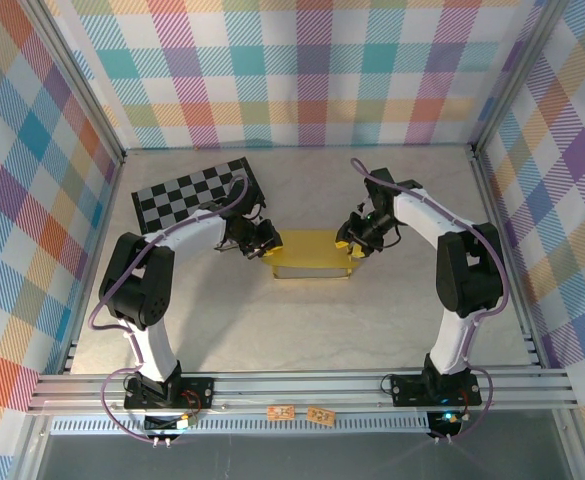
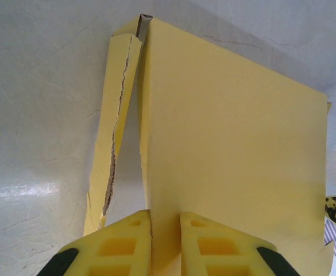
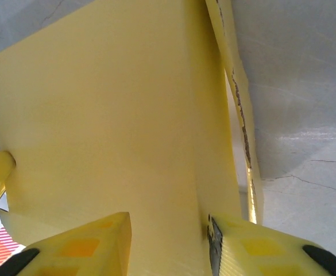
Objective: Fold the paper box
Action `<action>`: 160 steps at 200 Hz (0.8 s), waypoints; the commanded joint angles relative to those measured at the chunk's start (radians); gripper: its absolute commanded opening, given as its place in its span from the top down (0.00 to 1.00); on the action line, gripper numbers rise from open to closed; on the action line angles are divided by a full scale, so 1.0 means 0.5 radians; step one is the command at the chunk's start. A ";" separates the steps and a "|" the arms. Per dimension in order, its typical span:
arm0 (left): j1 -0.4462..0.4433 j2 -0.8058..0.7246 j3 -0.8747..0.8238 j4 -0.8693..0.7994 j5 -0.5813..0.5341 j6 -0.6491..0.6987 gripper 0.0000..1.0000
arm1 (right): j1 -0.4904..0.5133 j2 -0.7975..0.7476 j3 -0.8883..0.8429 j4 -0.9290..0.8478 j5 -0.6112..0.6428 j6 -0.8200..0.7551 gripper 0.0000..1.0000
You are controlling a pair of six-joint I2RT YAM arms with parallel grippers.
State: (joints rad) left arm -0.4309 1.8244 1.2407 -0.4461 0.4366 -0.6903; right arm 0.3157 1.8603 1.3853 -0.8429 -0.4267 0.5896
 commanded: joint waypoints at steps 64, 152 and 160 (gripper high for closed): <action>-0.031 0.050 0.018 -0.126 -0.029 0.031 0.85 | 0.012 -0.004 -0.062 0.004 -0.018 -0.049 0.57; -0.046 0.045 0.010 -0.105 -0.014 0.019 0.85 | 0.031 -0.030 -0.212 0.318 -0.169 0.233 0.73; -0.046 0.045 0.008 -0.105 -0.012 0.020 0.85 | 0.031 -0.044 -0.223 0.328 -0.152 0.250 0.77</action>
State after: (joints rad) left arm -0.4316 1.8248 1.2419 -0.4484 0.4252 -0.6899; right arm 0.3176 1.8599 1.2953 -0.7494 -0.4553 0.6613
